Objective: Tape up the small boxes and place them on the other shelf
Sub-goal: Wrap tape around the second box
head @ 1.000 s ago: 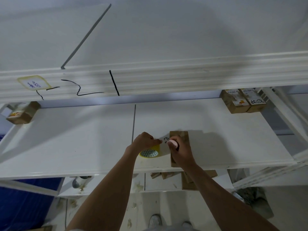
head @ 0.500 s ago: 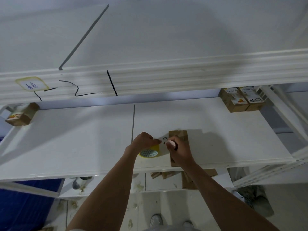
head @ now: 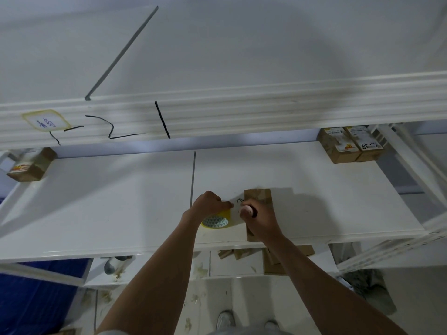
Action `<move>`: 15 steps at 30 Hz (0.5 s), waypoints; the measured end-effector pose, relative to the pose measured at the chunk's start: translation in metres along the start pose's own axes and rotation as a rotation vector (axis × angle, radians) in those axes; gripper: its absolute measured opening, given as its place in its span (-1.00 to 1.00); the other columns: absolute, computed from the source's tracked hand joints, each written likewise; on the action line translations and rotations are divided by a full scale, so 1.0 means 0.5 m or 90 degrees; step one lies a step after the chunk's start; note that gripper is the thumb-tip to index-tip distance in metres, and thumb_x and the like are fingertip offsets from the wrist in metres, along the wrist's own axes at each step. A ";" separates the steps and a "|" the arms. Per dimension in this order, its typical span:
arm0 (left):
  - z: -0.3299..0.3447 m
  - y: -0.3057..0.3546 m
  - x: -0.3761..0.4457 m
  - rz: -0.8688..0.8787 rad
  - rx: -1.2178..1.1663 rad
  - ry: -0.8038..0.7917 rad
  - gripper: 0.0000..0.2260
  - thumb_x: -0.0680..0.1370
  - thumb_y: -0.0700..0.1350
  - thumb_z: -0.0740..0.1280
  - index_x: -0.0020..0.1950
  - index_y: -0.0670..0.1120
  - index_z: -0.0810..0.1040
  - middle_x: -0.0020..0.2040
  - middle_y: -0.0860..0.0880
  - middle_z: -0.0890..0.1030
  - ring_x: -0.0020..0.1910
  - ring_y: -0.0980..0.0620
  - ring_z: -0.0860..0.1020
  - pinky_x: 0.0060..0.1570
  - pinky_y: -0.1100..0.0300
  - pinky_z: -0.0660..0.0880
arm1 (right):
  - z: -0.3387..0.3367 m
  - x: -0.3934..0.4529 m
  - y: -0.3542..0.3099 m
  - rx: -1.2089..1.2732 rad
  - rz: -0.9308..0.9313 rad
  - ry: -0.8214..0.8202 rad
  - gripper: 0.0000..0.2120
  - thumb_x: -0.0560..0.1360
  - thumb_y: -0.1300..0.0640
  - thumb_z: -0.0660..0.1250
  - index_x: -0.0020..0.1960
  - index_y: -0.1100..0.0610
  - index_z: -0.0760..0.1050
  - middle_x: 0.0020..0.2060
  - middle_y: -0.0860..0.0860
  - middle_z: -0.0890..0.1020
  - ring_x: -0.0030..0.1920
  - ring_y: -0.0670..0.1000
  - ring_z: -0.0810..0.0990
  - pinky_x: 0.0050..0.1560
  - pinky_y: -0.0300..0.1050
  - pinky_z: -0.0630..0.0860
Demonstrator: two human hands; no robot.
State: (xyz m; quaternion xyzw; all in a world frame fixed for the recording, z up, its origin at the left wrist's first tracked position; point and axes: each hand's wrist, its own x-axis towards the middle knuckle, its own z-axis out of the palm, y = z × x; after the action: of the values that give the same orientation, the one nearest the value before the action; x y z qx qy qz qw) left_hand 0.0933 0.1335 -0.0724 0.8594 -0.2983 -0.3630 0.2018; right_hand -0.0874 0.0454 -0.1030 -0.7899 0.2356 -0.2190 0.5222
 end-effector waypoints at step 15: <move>-0.002 0.007 -0.002 -0.001 0.054 0.004 -0.60 0.50 0.22 0.39 -0.04 -0.14 0.64 -0.09 -0.10 0.66 -0.08 -0.07 0.66 -0.05 0.12 0.58 | -0.011 0.000 -0.027 -0.002 0.040 -0.003 -0.68 0.56 0.06 0.26 -0.17 0.30 0.57 -0.32 0.20 0.58 -0.34 -0.11 0.45 -0.31 -0.36 0.35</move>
State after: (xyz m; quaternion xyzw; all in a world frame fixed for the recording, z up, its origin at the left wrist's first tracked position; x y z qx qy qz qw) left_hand 0.0922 0.1316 -0.0694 0.8684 -0.3121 -0.3479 0.1658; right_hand -0.0887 0.0458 -0.0886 -0.7835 0.2596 -0.2004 0.5278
